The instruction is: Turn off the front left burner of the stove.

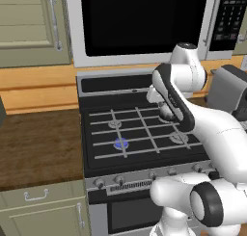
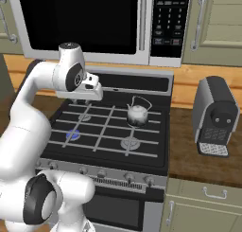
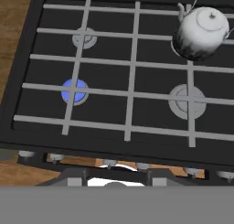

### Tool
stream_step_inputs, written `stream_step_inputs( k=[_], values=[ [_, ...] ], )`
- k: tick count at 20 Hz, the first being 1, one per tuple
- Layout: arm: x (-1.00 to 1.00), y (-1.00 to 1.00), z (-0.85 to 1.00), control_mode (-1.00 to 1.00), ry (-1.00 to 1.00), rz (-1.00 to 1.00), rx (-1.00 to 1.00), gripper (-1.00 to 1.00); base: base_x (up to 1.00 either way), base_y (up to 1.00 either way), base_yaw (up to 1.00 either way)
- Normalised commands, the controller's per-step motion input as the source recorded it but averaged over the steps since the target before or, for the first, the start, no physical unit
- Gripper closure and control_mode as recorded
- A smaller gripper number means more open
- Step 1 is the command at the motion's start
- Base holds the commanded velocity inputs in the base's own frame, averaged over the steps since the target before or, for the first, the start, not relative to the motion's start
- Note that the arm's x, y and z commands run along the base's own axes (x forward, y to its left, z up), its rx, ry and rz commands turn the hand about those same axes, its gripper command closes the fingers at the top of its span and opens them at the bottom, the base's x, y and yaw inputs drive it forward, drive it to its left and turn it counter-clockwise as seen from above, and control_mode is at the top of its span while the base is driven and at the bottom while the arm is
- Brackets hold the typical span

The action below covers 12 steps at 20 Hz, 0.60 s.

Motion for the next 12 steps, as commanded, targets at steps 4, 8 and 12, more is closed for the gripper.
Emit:
stream_step_inputs(
  k=[4,8,12],
  values=[
    [-0.30,0.36,-0.04,-1.00,0.00,0.05,-0.08,-1.00,0.00,0.00,0.00],
    [-0.77,0.97,-0.24,-1.00,0.00,0.20,-0.27,-1.00,0.00,0.00,0.00],
    [-0.81,0.87,-0.16,-1.00,-0.04,0.17,-0.23,-1.00,0.00,0.00,0.00]
  ],
)
